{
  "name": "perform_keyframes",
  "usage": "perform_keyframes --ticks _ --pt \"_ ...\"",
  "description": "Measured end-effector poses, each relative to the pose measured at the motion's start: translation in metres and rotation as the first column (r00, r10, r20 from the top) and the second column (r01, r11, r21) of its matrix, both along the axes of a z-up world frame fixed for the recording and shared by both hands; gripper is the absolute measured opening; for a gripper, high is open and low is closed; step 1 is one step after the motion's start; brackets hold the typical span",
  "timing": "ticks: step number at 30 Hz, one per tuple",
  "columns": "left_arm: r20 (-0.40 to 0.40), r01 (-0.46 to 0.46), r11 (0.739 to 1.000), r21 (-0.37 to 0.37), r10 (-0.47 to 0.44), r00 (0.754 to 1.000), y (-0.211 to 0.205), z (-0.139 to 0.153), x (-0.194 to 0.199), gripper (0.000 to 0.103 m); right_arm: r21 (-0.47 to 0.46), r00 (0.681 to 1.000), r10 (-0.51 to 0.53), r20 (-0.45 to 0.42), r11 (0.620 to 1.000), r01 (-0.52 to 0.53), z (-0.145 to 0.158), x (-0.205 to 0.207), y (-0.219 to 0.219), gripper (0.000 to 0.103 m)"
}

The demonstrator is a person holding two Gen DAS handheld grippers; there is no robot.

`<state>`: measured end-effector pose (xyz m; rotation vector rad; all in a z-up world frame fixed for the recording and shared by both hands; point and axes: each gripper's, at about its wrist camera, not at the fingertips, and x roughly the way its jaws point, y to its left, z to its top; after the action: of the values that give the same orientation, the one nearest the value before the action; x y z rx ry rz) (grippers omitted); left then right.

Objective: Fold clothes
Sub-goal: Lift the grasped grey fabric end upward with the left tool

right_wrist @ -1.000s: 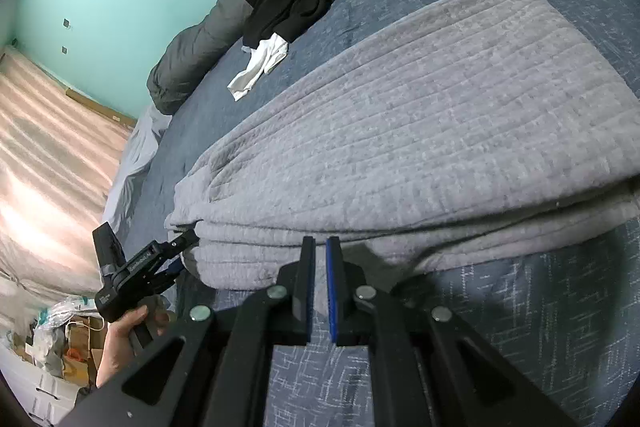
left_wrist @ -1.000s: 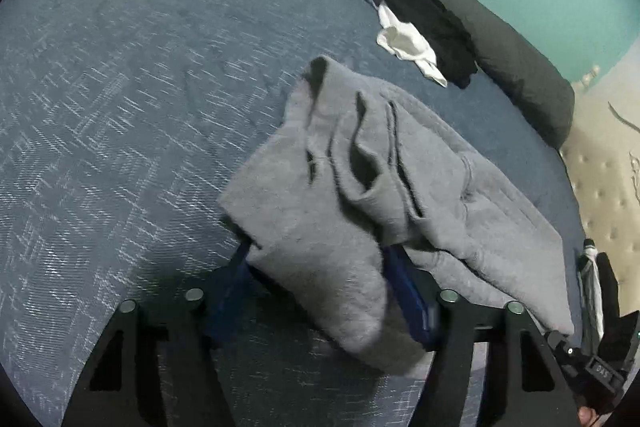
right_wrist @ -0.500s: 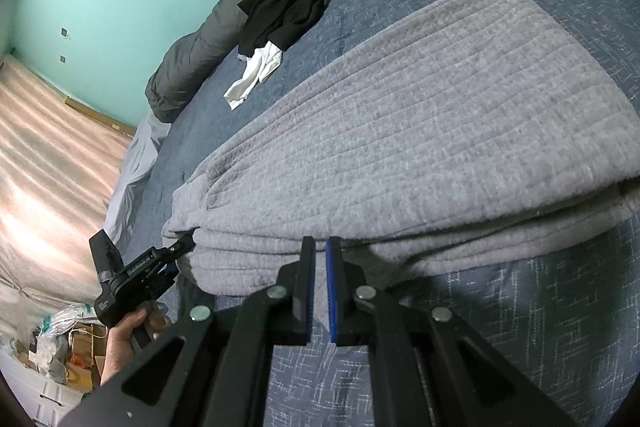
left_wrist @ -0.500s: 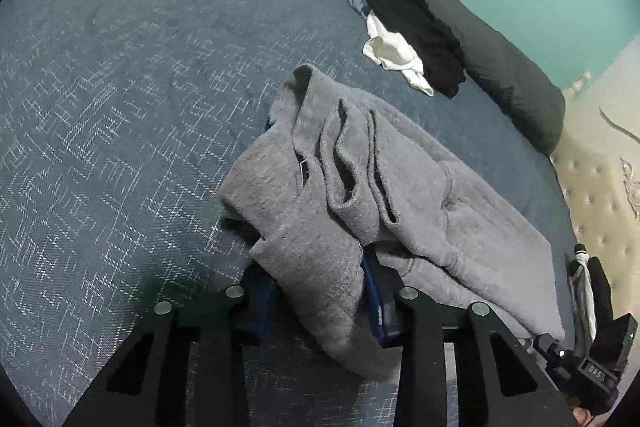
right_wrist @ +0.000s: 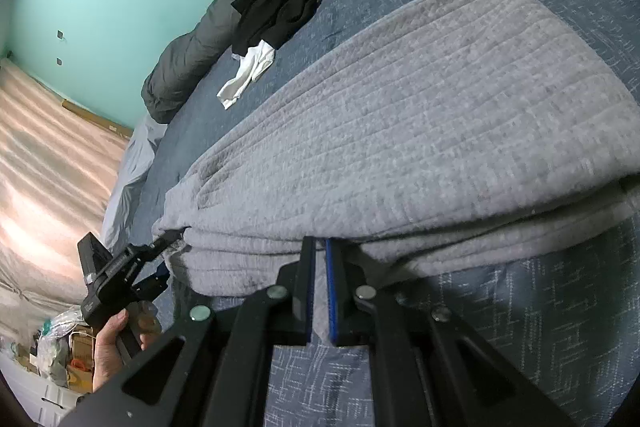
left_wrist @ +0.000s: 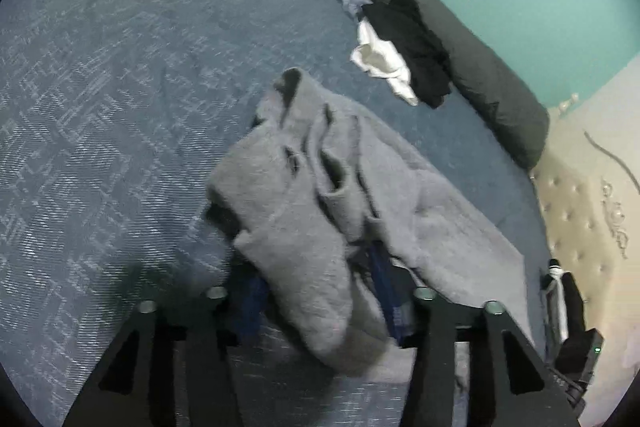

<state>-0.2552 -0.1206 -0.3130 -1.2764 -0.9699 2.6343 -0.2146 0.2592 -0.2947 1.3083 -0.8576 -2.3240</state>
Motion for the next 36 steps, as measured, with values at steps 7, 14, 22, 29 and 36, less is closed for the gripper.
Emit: perform_keyframes --ticks 7,14,22,29,36 --pt "-0.018 -0.015 0.999 0.036 0.016 1.000 0.001 -0.004 -0.010 0.072 -0.003 1.000 -0.002 0.000 1.000 0.002 0.000 0.000 0.001 0.005" --pt "-0.011 -0.060 0.996 0.065 0.060 0.998 -0.005 -0.012 -0.021 0.072 -0.011 1.000 -0.006 0.002 1.000 0.006 -0.001 0.001 0.004 0.005" --pt "-0.026 -0.045 0.999 0.009 0.045 0.999 -0.001 -0.008 -0.024 0.040 -0.022 1.000 -0.028 -0.001 0.999 0.027 0.002 0.001 0.015 0.005" --pt "-0.102 -0.023 1.000 -0.007 0.022 0.995 0.007 0.016 -0.018 0.030 -0.029 0.999 -0.042 -0.022 0.999 0.041 0.005 0.004 0.024 0.005" --pt "-0.123 -0.019 1.000 -0.018 0.016 0.992 0.011 0.024 -0.016 0.030 -0.054 0.989 -0.047 -0.140 0.998 0.040 0.032 0.002 0.028 0.005"
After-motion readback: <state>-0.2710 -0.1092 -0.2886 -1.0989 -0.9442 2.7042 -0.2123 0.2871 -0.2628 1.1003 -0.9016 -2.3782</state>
